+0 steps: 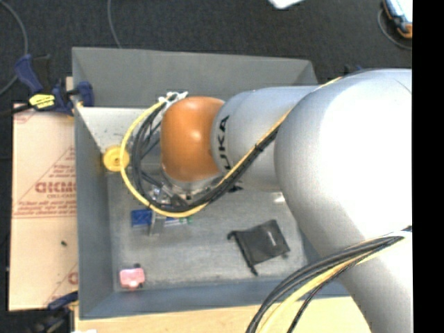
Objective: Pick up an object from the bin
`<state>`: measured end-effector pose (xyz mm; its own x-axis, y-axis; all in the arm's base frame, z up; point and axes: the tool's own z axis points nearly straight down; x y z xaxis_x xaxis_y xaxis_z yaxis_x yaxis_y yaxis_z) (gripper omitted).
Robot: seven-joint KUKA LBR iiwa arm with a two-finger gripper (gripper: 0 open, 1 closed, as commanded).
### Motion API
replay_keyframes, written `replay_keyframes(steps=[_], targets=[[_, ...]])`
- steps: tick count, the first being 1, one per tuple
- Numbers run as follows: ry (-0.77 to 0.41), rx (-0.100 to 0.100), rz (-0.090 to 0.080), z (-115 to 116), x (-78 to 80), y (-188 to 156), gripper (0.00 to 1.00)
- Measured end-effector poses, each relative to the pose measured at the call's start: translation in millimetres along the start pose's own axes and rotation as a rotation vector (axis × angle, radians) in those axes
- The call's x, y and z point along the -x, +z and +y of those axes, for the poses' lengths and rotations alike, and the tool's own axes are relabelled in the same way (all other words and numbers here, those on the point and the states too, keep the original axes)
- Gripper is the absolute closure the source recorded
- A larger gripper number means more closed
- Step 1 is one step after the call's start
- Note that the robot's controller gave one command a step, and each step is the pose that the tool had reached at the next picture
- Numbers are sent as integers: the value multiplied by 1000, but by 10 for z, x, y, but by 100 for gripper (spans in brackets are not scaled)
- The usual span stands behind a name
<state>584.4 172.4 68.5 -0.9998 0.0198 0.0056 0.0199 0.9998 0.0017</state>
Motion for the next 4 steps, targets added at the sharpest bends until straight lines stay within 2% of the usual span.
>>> replay_keyframes(steps=[1,2,3,4], targets=[[228,3,-8,99,-129,-17,0],[-363,0,-6,119,140,-26,0],[-318,3,-12,260,244,-21,0],[-831,-1,-7,84,195,-25,100]])
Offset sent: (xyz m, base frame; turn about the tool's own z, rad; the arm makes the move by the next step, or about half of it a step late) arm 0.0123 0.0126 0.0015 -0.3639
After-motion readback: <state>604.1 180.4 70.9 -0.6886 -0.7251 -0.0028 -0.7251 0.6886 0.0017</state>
